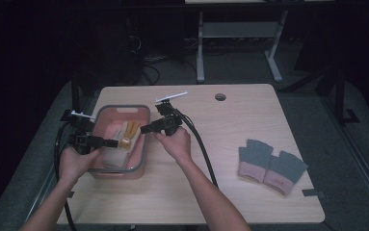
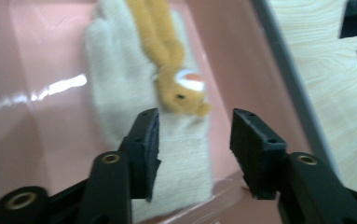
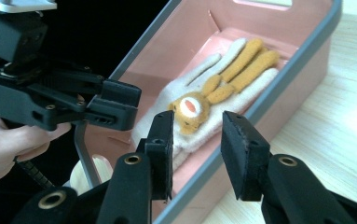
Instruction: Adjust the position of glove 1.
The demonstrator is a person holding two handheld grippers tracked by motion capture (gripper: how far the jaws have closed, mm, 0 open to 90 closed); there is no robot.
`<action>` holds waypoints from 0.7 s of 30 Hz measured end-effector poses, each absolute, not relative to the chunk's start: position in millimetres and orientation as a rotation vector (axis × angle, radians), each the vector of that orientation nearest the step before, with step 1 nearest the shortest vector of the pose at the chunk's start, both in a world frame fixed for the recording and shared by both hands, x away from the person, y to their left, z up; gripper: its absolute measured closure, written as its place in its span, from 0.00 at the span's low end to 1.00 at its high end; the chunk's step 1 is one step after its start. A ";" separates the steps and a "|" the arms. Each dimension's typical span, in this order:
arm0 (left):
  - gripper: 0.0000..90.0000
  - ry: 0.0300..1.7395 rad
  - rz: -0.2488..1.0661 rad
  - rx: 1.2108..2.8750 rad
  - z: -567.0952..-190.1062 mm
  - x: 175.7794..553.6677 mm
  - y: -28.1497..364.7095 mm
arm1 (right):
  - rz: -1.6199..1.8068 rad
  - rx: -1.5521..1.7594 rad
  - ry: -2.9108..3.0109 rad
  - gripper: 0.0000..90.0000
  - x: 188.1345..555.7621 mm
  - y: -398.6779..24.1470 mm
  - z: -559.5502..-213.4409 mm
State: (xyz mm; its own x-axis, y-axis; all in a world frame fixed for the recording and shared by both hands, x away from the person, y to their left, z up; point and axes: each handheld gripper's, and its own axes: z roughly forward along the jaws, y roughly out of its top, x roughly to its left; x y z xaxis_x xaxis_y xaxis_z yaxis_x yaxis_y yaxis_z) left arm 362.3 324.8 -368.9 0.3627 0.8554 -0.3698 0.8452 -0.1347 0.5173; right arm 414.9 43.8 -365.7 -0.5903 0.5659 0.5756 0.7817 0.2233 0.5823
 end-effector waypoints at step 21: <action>0.39 1.323 -0.004 1.874 -355.5 357.1 294.4 | -1.360 -1.390 -2.205 0.55 408.7 -28.3 -371.6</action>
